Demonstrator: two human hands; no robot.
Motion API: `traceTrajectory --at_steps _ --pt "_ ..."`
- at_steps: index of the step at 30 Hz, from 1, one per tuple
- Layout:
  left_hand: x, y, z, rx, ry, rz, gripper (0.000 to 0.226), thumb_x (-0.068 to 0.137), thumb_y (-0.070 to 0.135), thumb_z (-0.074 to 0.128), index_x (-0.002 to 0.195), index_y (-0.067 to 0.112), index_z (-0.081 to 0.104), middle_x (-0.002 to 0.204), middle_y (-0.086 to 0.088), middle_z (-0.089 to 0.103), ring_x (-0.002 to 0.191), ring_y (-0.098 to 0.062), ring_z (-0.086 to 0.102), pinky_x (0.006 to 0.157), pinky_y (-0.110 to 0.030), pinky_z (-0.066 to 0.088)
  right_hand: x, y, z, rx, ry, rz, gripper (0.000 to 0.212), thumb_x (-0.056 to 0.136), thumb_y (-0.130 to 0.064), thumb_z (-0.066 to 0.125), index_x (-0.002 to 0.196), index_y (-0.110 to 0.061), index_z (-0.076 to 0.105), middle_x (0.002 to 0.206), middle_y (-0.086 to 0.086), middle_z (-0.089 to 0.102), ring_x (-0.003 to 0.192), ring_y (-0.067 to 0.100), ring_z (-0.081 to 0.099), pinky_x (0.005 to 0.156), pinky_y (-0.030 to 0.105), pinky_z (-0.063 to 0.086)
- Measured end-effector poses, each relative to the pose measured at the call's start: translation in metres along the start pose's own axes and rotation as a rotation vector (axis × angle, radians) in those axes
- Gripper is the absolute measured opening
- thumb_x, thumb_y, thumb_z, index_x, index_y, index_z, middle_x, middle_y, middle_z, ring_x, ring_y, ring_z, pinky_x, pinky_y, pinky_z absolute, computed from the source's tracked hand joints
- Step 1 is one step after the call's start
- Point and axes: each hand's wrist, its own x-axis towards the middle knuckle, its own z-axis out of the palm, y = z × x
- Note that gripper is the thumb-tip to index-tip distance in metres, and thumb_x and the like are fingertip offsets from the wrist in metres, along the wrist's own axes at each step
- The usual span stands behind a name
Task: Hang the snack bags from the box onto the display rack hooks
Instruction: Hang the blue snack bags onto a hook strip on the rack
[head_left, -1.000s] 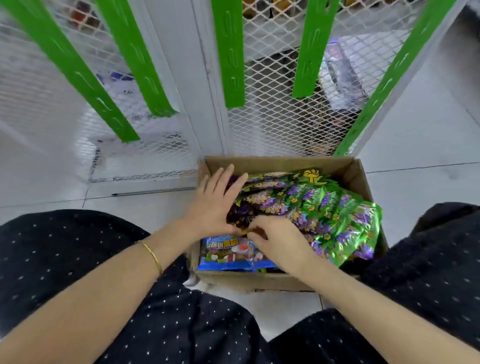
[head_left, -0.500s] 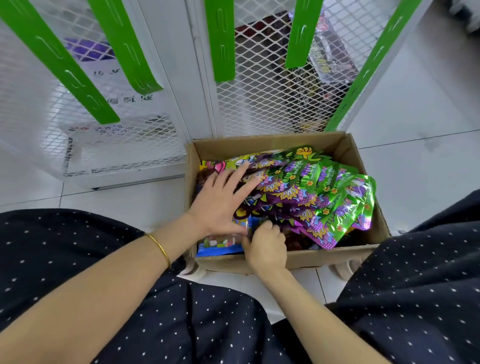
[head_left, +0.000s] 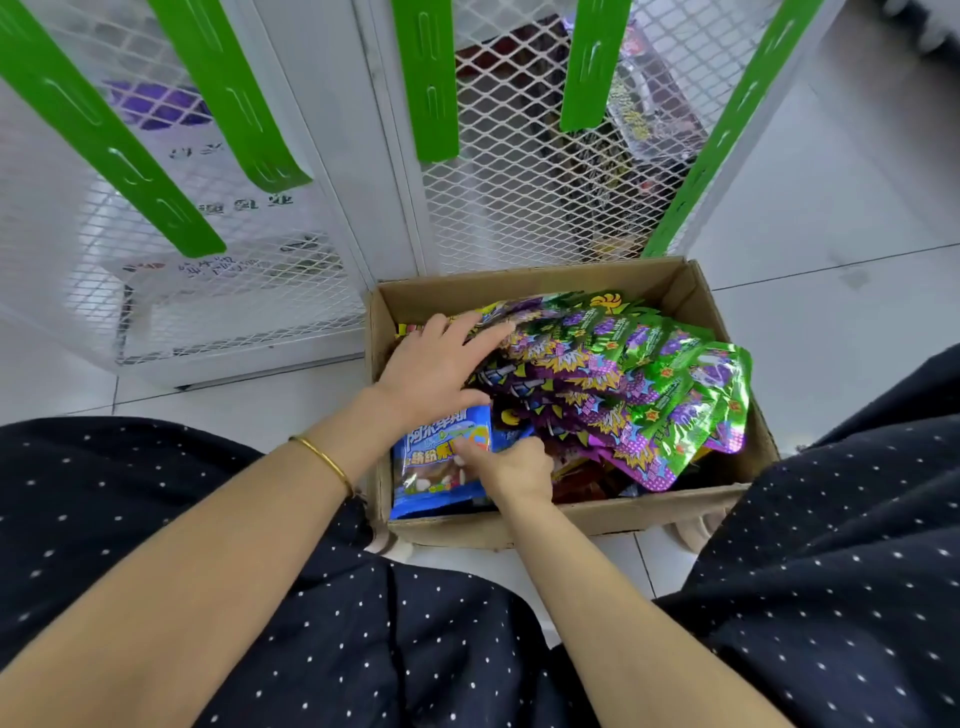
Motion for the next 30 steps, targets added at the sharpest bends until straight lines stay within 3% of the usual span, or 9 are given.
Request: traceTrajectory --at_steps 6,8,11,16,20,23,26,28,30 --pt "0.016 -0.012 -0.017 -0.087 0.092 -0.053 0.067 0.094 0.031 0.052 0.149 0.032 0.014 0.136 -0.001 0.049 0.111 -0.026 0.045 0.075 -0.037 0.043 0.004 -0.015 0.004 0.206 -0.197 0.113 0.068 0.07 -0.042 0.079 0.116 -0.002 0.05 0.107 0.003 0.058 0.056 0.008 0.049 0.063 0.028 0.048" --pt "0.021 -0.015 -0.019 -0.087 0.12 -0.059 0.063 0.095 0.029 0.051 0.148 0.031 0.017 0.131 -0.001 0.055 0.108 -0.026 0.047 0.07 -0.036 0.041 0.007 -0.014 0.003 0.226 -0.209 0.105 0.057 0.071 -0.035 0.079 0.111 -0.002 0.055 0.105 0.005 0.061 0.055 0.01 0.053 0.053 0.024 0.043" --pt "0.027 -0.019 -0.022 -0.079 0.161 -0.065 0.061 0.094 0.026 0.052 0.147 0.029 0.02 0.122 -0.004 0.06 0.105 -0.028 0.05 0.066 -0.035 0.042 0.011 -0.009 0.002 0.243 -0.198 0.08 0.048 0.068 -0.024 0.082 0.103 0.001 0.062 0.104 0.011 0.067 0.082 0.022 0.064 0.068 0.028 0.05" --pt "0.027 -0.024 -0.024 -0.07 0.182 -0.091 0.058 0.095 0.023 0.051 0.146 0.026 0.024 0.112 -0.009 0.063 0.099 -0.028 0.053 0.064 -0.036 0.044 0.007 -0.009 -0.031 0.327 -0.286 0.117 0.047 0.064 -0.016 0.083 0.1 0.006 0.063 0.094 0.019 0.069 0.086 0.033 0.066 0.08 0.045 0.055" --pt "0.024 -0.025 -0.023 -0.133 0.167 -0.084 0.062 0.091 0.026 0.058 0.145 0.026 0.027 0.121 -0.01 0.06 0.106 -0.029 0.055 0.071 -0.036 0.045 -0.01 -0.014 -0.079 0.372 -0.422 0.12 0.018 0.065 -0.009 0.08 0.074 -0.002 0.067 0.076 0.016 0.068 0.063 0.029 0.063 0.067 0.043 0.056" --pt "0.02 -0.037 -0.025 -0.385 0.125 -0.074 0.064 0.086 0.025 0.065 0.142 0.021 0.034 0.13 -0.011 0.056 0.116 -0.029 0.053 0.089 -0.038 0.044 -0.03 -0.025 -0.126 0.367 -0.444 -0.005 0.033 0.045 -0.018 0.082 0.074 -0.007 0.07 0.07 0.012 0.067 0.056 0.024 0.061 0.07 0.039 0.053" --pt "0.007 -0.045 -0.026 -0.499 0.309 -0.119 0.043 0.086 0.026 0.064 0.125 0.01 0.052 0.118 -0.013 0.059 0.109 -0.031 0.054 0.089 -0.038 0.041 -0.039 -0.041 -0.17 0.418 -0.353 -0.154 0.05 0.044 -0.027 0.077 0.089 -0.007 0.071 0.073 0.008 0.067 0.053 0.017 0.061 0.057 0.03 0.053" --pt "-0.007 -0.04 -0.025 -0.354 0.514 -0.217 0.023 0.084 0.026 0.06 0.099 0.008 0.058 0.096 -0.013 0.058 0.093 -0.03 0.052 0.077 -0.037 0.038 -0.034 -0.052 -0.19 0.452 -0.243 -0.26 0.028 0.066 -0.022 0.074 0.089 -0.008 0.068 0.065 0.003 0.064 0.043 0.01 0.057 0.041 0.022 0.05" --pt "-0.022 -0.029 -0.02 -0.203 0.518 -0.151 0.024 0.083 0.035 0.05 0.078 0.013 0.055 0.078 -0.006 0.053 0.077 -0.028 0.051 0.064 -0.035 0.038 -0.02 -0.061 -0.198 0.479 -0.126 -0.343 0.012 0.078 -0.015 0.068 0.088 -0.009 0.064 0.056 -0.002 0.063 0.039 0.008 0.056 0.035 0.019 0.046"
